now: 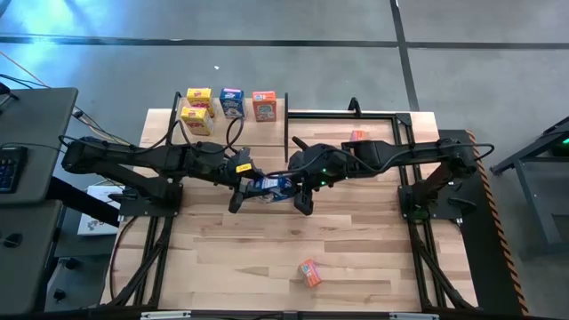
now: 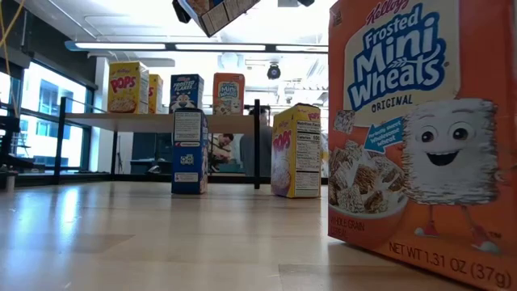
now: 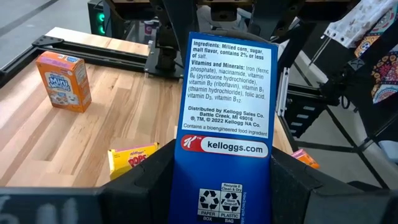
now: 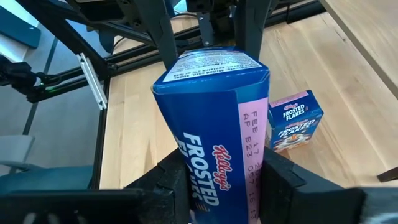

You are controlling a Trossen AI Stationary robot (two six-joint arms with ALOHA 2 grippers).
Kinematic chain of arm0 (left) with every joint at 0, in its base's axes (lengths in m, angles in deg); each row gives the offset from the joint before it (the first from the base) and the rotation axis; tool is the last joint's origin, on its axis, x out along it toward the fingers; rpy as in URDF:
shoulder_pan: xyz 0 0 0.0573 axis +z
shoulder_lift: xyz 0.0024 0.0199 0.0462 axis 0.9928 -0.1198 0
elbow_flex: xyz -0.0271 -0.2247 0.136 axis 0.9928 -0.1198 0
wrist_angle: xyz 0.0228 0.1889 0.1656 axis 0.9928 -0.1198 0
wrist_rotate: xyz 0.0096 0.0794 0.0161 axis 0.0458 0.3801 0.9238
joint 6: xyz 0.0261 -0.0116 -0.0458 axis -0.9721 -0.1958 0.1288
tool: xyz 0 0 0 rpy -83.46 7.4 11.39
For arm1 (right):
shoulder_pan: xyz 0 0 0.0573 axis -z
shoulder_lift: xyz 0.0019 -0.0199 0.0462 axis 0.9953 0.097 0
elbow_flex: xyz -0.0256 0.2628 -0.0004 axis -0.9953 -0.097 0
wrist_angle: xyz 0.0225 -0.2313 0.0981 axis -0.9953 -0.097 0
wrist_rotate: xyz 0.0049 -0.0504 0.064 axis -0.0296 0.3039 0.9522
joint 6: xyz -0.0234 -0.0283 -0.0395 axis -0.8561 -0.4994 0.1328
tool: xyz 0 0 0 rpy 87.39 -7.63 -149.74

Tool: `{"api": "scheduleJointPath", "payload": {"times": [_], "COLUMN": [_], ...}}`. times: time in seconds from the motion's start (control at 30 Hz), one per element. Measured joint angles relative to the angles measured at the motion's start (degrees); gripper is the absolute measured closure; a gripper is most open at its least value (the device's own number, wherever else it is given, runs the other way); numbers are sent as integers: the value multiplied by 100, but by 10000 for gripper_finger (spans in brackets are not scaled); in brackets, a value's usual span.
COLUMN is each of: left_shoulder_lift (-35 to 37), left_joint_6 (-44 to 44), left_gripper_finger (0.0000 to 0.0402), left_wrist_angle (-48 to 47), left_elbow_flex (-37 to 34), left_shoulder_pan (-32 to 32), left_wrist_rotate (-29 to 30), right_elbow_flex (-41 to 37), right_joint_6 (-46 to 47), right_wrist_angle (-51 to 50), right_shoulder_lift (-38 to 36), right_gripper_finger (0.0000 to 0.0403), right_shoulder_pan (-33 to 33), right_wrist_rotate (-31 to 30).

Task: Stack cereal on shelf
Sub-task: Put the right blue cereal box on the shelf aligned with the other blue cereal box

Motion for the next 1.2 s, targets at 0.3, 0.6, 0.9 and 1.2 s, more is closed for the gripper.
{"api": "scheduleJointPath", "payload": {"times": [0.3, 0.6, 0.9, 1.2], "left_shoulder_lift": [0, 0, 48, 48], "left_joint_6": [22, 18, 64, 103], "left_gripper_finger": [221, 220, 220, 220], "left_wrist_angle": [17, -13, -49, -52], "left_elbow_flex": [0, 7, 4, 4], "left_shoulder_pan": [2, 0, 0, 0], "left_wrist_rotate": [9, 2, 7, 25], "right_elbow_flex": [2, 2, 4, -1431], "right_joint_6": [-209, -626, -1475, -1767], "right_wrist_angle": [51, -264, -457, 353], "right_shoulder_lift": [0, -339, -1193, -2616], "right_gripper_finger": [195, 154, 153, 153], "right_shoulder_pan": [1, -10, -193, -281], "right_wrist_rotate": [-67, 284, 274, -77]}}
